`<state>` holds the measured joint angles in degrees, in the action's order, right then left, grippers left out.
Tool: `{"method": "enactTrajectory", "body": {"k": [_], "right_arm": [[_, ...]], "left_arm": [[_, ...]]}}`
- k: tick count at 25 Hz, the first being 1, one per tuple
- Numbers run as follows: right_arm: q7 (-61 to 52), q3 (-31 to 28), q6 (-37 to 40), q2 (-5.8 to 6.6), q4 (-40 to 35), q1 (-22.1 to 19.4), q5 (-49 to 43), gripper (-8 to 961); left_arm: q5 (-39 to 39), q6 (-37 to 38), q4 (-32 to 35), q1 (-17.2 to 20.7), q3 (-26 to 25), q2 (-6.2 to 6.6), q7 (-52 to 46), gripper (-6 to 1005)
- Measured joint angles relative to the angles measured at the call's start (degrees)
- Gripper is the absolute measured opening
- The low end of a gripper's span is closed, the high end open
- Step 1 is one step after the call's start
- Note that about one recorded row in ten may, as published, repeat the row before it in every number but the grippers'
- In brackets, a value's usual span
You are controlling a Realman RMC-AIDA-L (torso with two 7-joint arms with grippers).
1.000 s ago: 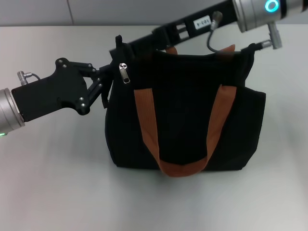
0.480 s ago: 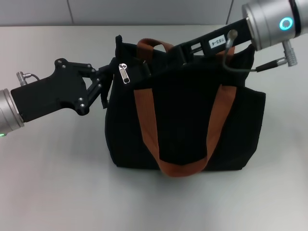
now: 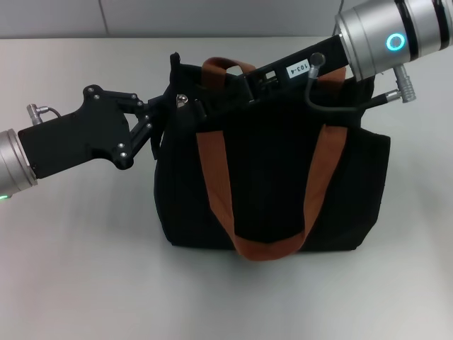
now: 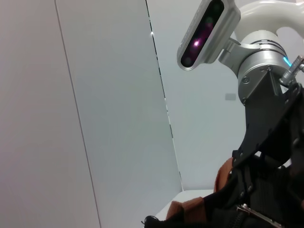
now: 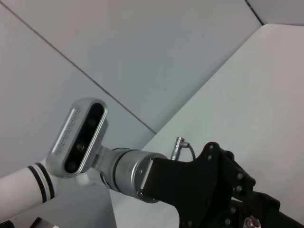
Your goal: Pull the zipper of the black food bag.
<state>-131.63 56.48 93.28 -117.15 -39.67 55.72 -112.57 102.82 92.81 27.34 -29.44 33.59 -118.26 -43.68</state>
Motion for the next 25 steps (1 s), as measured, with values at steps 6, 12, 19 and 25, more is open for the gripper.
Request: {"method": "enactTrajectory", "body": {"k": [6, 12, 19, 25], "right_arm": [[-0.3, 0.0, -0.5, -0.01, -0.2, -0.1, 0.0, 419], [-0.4, 0.1, -1.7, -0.01, -0.2, 0.1, -0.5, 420], [-0.4, 0.1, -1.7, -0.01, -0.3, 0.2, -0.8, 348], [-0.4, 0.1, -1.8, -0.01, -1.0, 0.2, -1.8, 326]], "left_arm": [[0.0, 0.6, 0.0, 0.1, -0.1, -0.04, 0.0, 25], [0.0, 2.2, 0.0, 0.3, -0.4, 0.05, -0.1, 25], [0.0, 2.2, 0.0, 0.4, -0.5, 0.21, -0.2, 25], [-0.1, 2.3, 0.0, 0.4, -0.5, 0.23, -0.3, 25]]}}
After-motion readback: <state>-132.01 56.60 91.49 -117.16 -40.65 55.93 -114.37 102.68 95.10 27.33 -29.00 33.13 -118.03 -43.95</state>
